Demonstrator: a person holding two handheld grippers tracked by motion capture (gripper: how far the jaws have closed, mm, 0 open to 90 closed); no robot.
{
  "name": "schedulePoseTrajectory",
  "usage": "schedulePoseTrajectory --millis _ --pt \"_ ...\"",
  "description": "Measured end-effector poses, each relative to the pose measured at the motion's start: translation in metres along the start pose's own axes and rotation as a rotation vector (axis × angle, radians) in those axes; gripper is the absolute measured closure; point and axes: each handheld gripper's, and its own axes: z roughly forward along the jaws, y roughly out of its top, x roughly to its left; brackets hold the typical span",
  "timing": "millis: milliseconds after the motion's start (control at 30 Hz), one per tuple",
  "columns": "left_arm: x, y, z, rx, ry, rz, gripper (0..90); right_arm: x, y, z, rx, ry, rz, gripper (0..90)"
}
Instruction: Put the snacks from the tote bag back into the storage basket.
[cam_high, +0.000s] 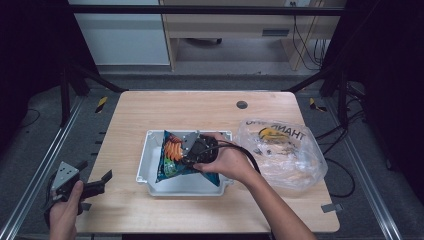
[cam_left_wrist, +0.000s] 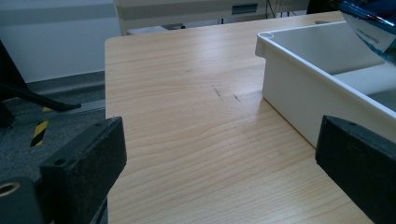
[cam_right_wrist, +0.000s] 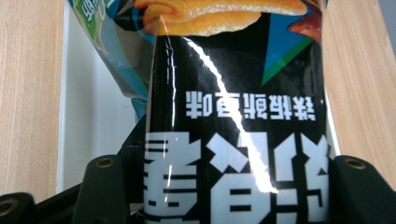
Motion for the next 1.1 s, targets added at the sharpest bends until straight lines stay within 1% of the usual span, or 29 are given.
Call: schedulePoseTrajectory --millis 233,467,600,700,767,1000,1100 --pt "-0.001 0.0 0.001 0.005 -0.005 0.008 1.5 -0.001 -0.003 0.01 0.011 0.018 0.016 39.6" --pt "-0.001 0.0 0.002 0.01 -0.008 0.006 1.5 -0.001 -0.005 0.018 0.014 0.03 0.017 39.5" --pt "0.0 0.0 0.001 0.007 -0.005 0.009 1.6 -0.002 -0.007 0.024 0.035 0.035 0.014 39.6" --pt "0.0 0.0 0.0 0.008 0.012 0.011 1.7 -0.003 -0.009 0.024 0.037 0.037 0.016 39.5" --pt "0.001 0.0 -0.001 0.002 0.02 0.002 1.8 -0.003 -0.009 0.024 0.038 0.038 0.015 39.5" --pt "0.002 0.0 0.0 0.004 0.015 -0.001 1.8 -0.004 -0.011 0.027 0.042 0.038 0.019 39.5" --pt "0.001 0.0 0.0 0.006 0.013 0.006 1.8 -0.003 -0.011 0.029 0.05 0.045 0.019 39.5"
